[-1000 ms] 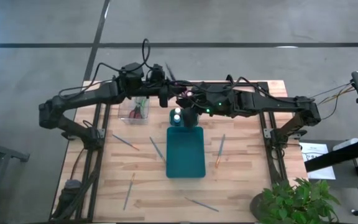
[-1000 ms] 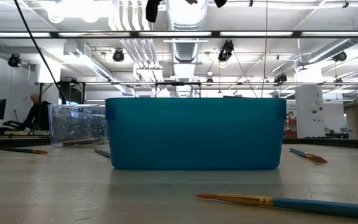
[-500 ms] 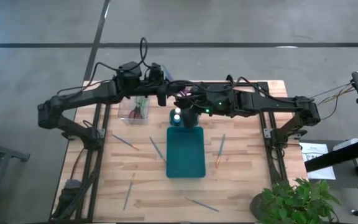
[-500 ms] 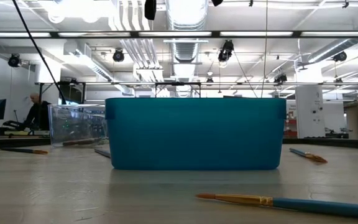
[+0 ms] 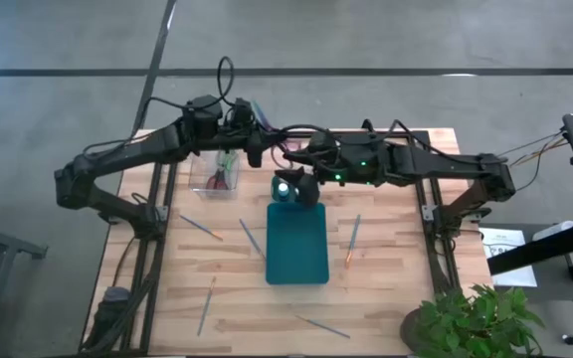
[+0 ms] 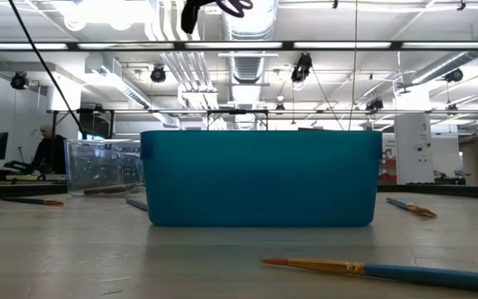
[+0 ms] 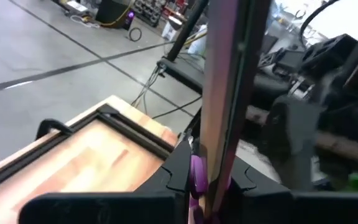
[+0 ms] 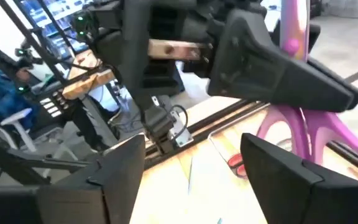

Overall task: Pick & Place Paint Supplies
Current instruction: Put the purple scissors into the transparent bin

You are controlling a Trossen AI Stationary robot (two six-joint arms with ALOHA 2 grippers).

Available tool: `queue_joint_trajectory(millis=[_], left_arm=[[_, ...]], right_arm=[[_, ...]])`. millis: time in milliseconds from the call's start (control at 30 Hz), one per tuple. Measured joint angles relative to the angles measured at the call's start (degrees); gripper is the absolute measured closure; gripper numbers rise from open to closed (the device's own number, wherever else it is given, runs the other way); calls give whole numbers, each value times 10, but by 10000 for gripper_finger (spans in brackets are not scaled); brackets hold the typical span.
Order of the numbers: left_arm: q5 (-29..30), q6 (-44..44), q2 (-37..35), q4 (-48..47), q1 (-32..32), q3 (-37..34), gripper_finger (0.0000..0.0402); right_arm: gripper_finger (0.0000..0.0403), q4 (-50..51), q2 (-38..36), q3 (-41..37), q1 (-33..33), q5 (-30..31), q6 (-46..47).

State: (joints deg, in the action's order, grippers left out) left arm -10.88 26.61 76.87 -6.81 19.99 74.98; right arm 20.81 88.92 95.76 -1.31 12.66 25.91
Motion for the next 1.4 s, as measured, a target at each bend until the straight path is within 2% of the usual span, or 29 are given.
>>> queue_joint_trajectory(millis=[133,233,400,567,667,933,1167,1400], left_arm=[[12,-23,-17,-36,20,0,366],[39,-45,-37,-98,41,0,366],[73,-74,-84,-245,81,0,366],[154,-102,-116,-413,118,-3,366],[158,-121,-111,-468,142,-8,366],[158,-97,-72,-458,177,-94,366],[159,-99,-43,-362,206,-188,366],[163,-107,-16,-346,240,-219,366]], right_arm=[[138,29,-11,7,-8,-10,14],[137,56,-18,6,-17,-9,28],[137,86,-33,6,-30,-7,55],[137,99,-35,5,-40,4,71],[137,100,-36,5,-45,8,72],[137,99,-38,5,-52,10,88],[137,99,-40,5,-68,32,104],[137,99,-40,4,-74,41,117]])
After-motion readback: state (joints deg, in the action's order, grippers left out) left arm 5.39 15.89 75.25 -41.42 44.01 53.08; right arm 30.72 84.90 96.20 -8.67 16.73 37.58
